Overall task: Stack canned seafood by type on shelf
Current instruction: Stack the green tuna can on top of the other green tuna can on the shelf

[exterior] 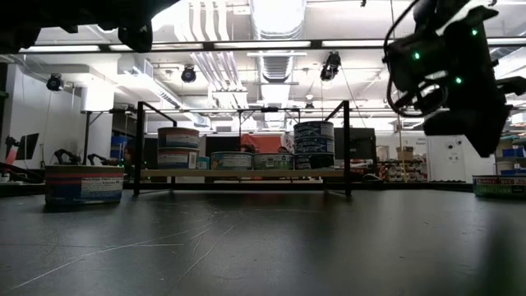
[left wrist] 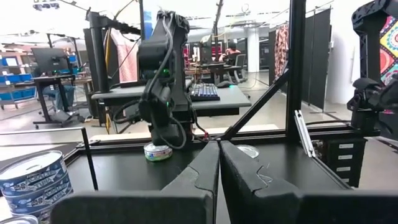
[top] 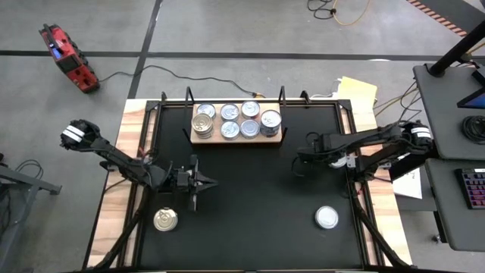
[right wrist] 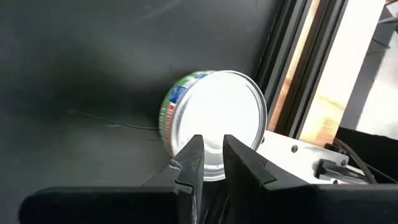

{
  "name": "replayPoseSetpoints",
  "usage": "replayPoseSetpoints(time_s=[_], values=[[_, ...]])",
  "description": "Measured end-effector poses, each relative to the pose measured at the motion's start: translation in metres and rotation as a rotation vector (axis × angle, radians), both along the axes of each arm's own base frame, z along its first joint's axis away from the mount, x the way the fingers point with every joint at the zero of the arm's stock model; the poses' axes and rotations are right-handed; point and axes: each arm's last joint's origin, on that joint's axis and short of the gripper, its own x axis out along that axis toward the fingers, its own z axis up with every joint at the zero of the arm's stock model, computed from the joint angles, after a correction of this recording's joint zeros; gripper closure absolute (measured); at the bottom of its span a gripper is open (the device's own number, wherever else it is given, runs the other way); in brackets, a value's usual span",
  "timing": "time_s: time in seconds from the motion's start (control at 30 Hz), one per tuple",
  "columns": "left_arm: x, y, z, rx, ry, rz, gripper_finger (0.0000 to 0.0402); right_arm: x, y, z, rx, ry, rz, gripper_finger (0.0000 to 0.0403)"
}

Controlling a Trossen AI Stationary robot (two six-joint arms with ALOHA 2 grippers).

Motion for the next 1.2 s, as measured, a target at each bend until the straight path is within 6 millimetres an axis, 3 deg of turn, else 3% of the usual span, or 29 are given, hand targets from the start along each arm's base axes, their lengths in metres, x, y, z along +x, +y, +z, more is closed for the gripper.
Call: replayPoseSetpoints(time_s=[0.2,0.53,0.97,1.2], values=[[0.0,0.0,0.0,0.002,0.001,-0.001,0.0401,-0.005,-0.001,-0.015,0.005,0.059,-0.016,0.0345],[0.0,0.0,-0.001,-0.004,0.003,-0.002,0.0401,0.012,-0.003,-0.037,0.033,0.012,0.056,0.034],[0.0,0.0,-0.001,-0.008,0.004,-0.002,0.0401,0.025,0.008,-0.033,0.119,-0.07,0.111,0.0351],[0.0,0.0,-0.001,-0.009,0.004,-0.003,0.0401,0.05,0.023,-0.03,0.192,-0.289,0.223,0.0351]])
